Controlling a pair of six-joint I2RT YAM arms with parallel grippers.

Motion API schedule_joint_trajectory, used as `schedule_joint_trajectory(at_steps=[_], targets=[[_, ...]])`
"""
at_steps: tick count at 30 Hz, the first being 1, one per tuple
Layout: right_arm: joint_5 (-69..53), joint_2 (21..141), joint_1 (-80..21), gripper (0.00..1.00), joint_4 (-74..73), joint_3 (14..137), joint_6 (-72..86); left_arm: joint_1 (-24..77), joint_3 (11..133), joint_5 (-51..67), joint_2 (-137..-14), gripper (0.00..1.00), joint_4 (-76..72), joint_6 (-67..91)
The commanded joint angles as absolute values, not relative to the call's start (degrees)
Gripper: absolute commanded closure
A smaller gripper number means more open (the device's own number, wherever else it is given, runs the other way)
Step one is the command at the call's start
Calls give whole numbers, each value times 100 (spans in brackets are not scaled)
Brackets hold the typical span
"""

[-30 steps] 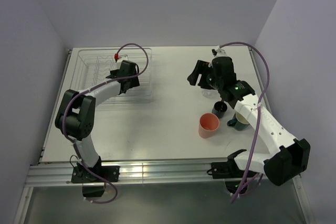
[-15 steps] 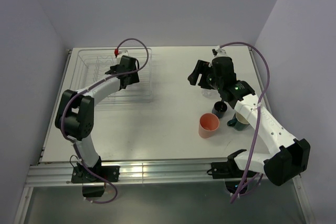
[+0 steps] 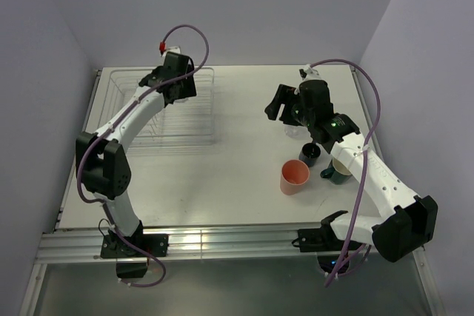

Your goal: Load the cups into the dish rack

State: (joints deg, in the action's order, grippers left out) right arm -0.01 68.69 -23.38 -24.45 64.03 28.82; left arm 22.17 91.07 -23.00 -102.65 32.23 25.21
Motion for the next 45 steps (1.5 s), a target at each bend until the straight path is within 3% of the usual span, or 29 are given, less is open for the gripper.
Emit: schedule_joint_trajectory(at_steps=[1,5,8,18,32,45], targets=[[53,6750,-2391,23,-2232,6442,2830,2145,9974,-1699,-10300,71,4015,2294],[26,6811,-2408,23,-2197,6495,2839,1934,10695,-1152,-10695,84,4955,2066],[-184,6960,-2452,23,-2223,6670,2752,1872,11004,-768,-10784,87,5343,1978],[-1265,7611,-2487,22,-1477,7470,2110,1670,9845,2574,-9827,92,4413,1890],[-2741,8833,-2479,25,-730,8551,1986,1670,8649,3506,-8359,96,4078,1670],[-4744,8930,-2487,27,808,8157,2399,1670,8508,3911,-8209,97,4043,1573]])
